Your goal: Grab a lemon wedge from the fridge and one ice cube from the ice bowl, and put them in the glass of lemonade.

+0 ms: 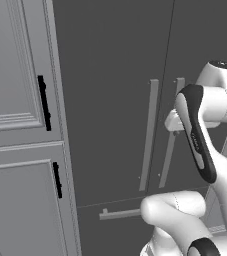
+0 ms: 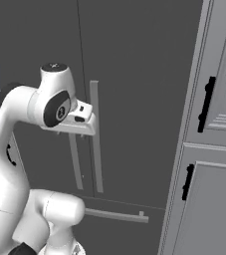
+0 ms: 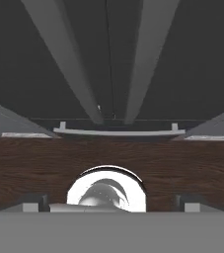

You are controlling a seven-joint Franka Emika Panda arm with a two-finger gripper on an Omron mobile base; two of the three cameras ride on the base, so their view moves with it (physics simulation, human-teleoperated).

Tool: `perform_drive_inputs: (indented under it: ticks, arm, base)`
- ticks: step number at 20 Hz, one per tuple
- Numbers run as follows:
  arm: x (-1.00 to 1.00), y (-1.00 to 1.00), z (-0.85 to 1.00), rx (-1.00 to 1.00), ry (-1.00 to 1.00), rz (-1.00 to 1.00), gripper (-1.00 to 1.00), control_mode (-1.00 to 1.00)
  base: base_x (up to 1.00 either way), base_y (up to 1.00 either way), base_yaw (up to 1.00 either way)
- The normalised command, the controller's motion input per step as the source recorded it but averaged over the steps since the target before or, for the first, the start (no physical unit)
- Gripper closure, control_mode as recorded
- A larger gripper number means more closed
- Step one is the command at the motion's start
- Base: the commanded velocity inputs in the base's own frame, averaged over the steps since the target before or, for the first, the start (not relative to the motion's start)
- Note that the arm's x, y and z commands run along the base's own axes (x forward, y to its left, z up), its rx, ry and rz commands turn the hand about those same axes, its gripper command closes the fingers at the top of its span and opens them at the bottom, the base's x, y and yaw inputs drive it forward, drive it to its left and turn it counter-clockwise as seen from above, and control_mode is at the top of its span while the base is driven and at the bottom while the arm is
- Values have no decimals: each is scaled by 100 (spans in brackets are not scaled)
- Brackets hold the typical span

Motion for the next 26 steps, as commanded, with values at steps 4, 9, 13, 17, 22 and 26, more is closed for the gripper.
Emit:
perform_drive_inputs:
  ticks: [4, 9, 13, 17, 22, 26]
  arm:
    - [0, 0, 0, 0, 0, 0, -100, 100]
    - [0, 0, 0, 0, 0, 0, -100, 100]
    - [0, 0, 0, 0, 0, 0, -100, 100]
    - [0, 0, 0, 0, 0, 0, -100, 100]
    - [0, 0, 0, 0, 0, 0, -100, 100]
    - [0, 0, 0, 0, 0, 0, -100, 100]
  base:
    - [-71, -14, -1]
    - [-57, -13, 1]
    - [-53, -28, 9]
    - [-4, -13, 14]
    - [28, -27, 5]
    - [42, -31, 0]
